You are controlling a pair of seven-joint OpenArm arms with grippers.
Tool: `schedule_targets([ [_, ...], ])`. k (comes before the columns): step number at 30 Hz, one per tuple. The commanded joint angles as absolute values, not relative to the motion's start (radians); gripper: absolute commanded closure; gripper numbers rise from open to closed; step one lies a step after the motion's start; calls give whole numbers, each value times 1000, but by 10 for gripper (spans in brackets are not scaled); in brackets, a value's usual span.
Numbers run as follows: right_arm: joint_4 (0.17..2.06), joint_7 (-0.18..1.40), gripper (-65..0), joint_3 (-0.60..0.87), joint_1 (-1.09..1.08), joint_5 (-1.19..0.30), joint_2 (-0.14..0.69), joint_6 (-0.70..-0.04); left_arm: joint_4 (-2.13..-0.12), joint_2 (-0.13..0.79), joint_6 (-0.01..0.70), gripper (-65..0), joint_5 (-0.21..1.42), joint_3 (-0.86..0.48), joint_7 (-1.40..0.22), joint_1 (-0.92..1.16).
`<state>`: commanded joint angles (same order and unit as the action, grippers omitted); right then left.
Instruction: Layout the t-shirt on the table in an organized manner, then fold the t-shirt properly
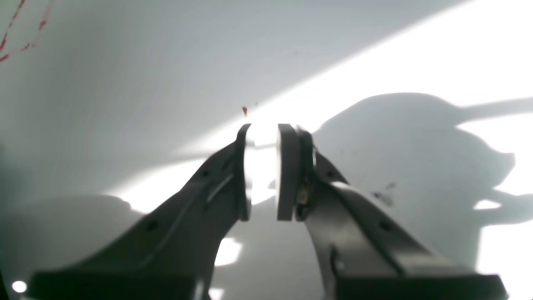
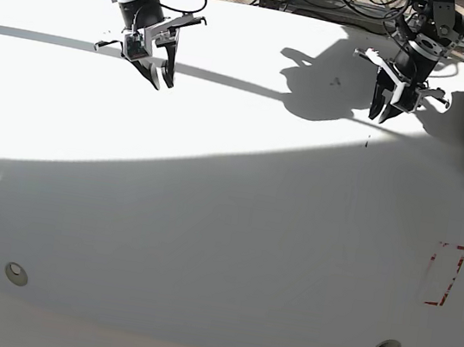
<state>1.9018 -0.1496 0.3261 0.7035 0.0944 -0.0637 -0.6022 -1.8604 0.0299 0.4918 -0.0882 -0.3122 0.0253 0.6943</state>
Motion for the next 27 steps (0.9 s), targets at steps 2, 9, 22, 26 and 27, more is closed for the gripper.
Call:
schedule_targets([
  [2, 1905, -151, -116, 326, 766, 61, -64, -602, -1882, 25, 492, -76, -87, -312, 25, 766],
  [9, 1910, -153, -116, 328, 946, -45, -28, -610, -1922, 22, 492, -76, -21, -312, 25, 977],
  [22, 1868, -153, -116, 320, 1250, -183, 45, -611, -1842, 30, 493, -76, 150, -426, 21, 1250],
  [26, 1761, -153, -116, 295, 1251, -151, 47, -611, -1762, 30, 493, -78, 166, -450, 21, 1245],
  [27, 1725, -153, -116, 285, 1239, -139, 50, -611, -1735, 31, 493, -79, 165, -449, 21, 1241],
])
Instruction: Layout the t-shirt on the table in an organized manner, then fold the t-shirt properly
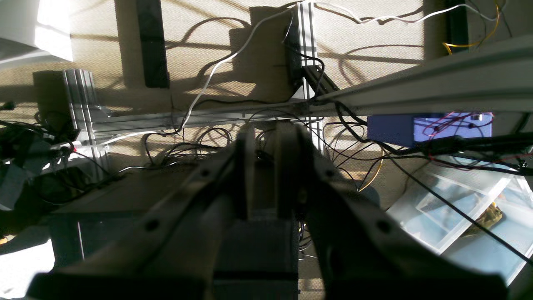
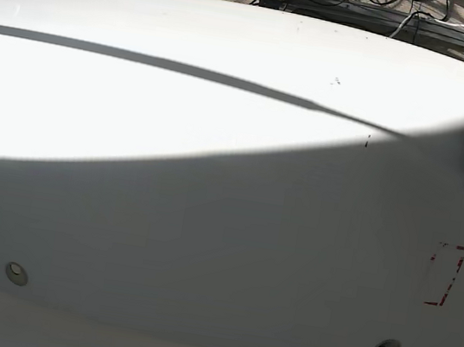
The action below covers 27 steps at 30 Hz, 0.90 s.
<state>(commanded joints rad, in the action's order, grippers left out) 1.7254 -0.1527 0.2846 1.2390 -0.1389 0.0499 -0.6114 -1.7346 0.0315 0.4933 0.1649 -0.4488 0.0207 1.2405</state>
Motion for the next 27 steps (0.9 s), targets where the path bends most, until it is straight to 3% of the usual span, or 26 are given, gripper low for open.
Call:
schedule_targets([
  [9, 1357, -153, -116, 225, 1038, -56, 74, -611, -1363, 96, 492, -81, 97, -371, 19, 1013],
  [16, 1087, -153, -116, 222, 857, -8, 91, -608, -1040, 96, 492, -76, 71, -308, 25, 834],
  [27, 843, -153, -116, 222, 673, -2, 94, -604, -657, 97, 490, -79, 73, -206, 27, 572],
])
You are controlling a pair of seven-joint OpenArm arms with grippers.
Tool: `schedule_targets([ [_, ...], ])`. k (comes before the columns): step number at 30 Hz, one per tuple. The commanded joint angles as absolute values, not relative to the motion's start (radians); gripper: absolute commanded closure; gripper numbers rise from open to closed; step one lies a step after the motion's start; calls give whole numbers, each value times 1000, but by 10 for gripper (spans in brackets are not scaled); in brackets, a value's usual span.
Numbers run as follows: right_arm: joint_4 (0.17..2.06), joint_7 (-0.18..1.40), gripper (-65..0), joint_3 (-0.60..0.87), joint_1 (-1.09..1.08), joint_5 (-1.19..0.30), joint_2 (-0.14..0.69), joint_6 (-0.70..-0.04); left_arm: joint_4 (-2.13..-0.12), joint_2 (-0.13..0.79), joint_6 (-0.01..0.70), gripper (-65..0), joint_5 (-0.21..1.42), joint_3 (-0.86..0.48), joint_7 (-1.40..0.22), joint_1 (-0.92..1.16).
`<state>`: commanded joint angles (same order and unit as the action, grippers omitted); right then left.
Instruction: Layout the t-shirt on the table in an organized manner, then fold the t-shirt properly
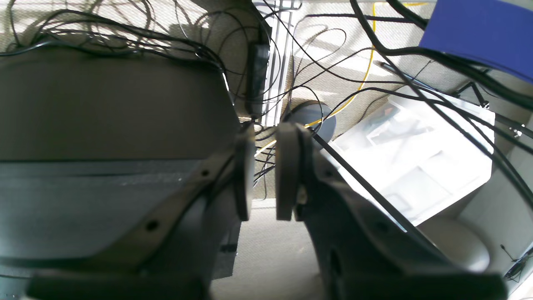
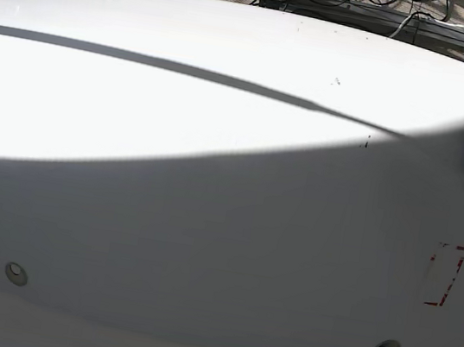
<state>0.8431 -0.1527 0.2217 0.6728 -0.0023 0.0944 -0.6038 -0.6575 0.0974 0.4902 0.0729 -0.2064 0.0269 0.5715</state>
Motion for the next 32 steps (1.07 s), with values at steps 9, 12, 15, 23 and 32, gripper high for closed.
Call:
schedule_targets([
  [9, 576, -153, -116, 222, 478, -2, 120, -601, -499, 94, 352, -81, 71, -140, 77, 427],
  [12, 501, -153, -117, 222, 423, -2, 122, -599, -421, 94, 303, -93, 73, -91, 107, 381],
  [15, 464, -153, -122, 222, 389, -2, 122, -562, -352, 94, 289, -140, 74, -71, 136, 323],
  [23, 400, -153, -122, 168, 321, -2, 117, -476, -229, 94, 288, -176, 73, -71, 182, 234],
  [32, 354, -153, -124, 76, 282, -4, 113, -406, -223, 94, 288, -164, 73, -71, 182, 209],
])
